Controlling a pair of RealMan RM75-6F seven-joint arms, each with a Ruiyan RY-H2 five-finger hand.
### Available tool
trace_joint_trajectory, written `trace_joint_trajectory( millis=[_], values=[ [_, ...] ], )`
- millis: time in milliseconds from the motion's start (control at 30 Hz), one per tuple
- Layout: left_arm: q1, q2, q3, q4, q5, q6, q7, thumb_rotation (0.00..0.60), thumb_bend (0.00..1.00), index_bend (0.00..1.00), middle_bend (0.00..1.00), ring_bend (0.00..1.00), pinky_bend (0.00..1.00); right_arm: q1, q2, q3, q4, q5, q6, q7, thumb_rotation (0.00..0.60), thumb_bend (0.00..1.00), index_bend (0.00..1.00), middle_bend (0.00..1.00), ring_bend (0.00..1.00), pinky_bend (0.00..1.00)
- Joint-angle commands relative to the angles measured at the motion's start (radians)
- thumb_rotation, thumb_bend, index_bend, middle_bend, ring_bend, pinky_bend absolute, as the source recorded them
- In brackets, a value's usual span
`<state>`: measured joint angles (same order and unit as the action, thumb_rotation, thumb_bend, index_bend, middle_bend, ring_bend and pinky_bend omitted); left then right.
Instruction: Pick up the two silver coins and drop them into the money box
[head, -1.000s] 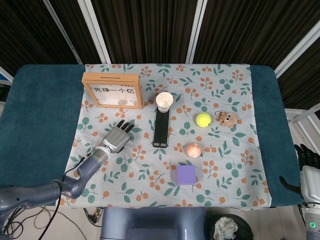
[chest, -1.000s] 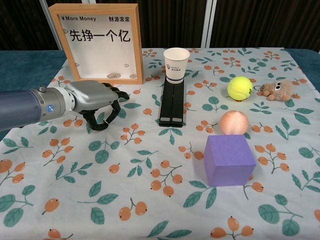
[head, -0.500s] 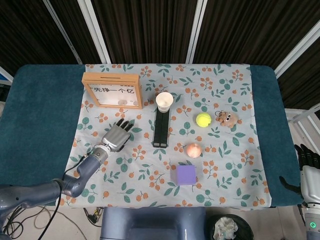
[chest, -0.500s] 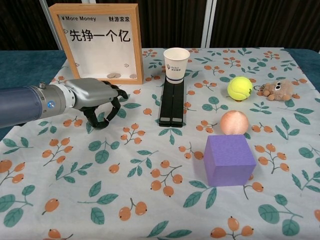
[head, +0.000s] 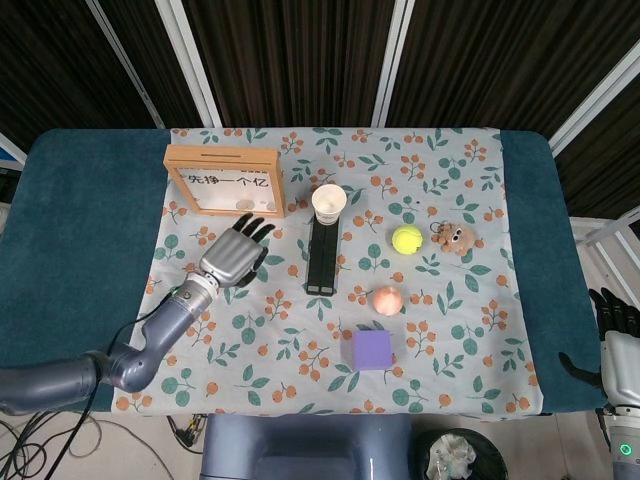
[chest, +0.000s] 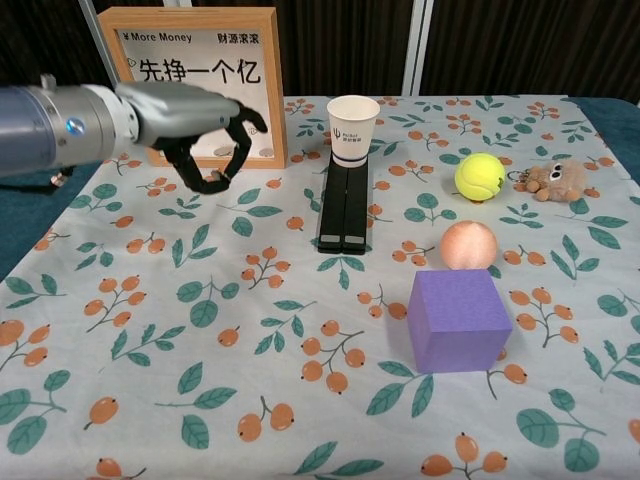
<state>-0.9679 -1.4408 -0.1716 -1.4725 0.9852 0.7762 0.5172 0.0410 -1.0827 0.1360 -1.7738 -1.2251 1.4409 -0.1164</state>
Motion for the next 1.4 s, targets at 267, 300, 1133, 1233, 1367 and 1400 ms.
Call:
trace_joint_trajectory(
  millis=[267,300,1133,1233,1367,1400],
  values=[
    [-0.172,0.338,-0.132,-0.173,-0.328,-0.08,0.104,0.6,0.56,0.66,0.1,0.0,0.0,-0.001,-0.004,0.0,0.002,-0.002,0.005,-0.004,0.6,0.26,0.02,0.0,0.0,0.0],
    [-0.195,0.352,-0.131,-0.168,-0.368,-0.086,0.118,0.6,0.56,0.67,0.1,0.0,0.0,-0.001,-0.005,0.001,0.002,-0.001,0.005,-0.005,0.6,0.26,0.02,0.0,0.0,0.0],
    [-0.605,0.212,0.217,0.481,-1.014,-0.456,0.195,0.6,0.6,0.67,0.1,0.0,0.0,-0.002,-0.012,0.006,0.005,0.001,0.018,-0.013,0.6,0.26,0.02,0.0,0.0,0.0],
    [-0.615,0.193,0.258,0.526,-1.015,-0.506,0.154,0.6,0.6,0.67,0.1,0.0,0.0,-0.003,-0.013,0.007,0.006,0.001,0.02,-0.013,0.6,0.26,0.02,0.0,0.0,0.0],
    [-0.621,0.17,0.302,0.568,-0.994,-0.547,0.105,0.6,0.6,0.67,0.1,0.0,0.0,-0.003,-0.014,0.007,0.007,0.001,0.021,-0.015,0.6,0.26,0.02,0.0,0.0,0.0],
    [-0.623,0.167,0.309,0.574,-0.989,-0.553,0.095,0.6,0.6,0.67,0.1,0.0,0.0,-0.003,-0.014,0.007,0.008,0.001,0.022,-0.015,0.6,0.26,0.02,0.0,0.0,0.0]
  ],
)
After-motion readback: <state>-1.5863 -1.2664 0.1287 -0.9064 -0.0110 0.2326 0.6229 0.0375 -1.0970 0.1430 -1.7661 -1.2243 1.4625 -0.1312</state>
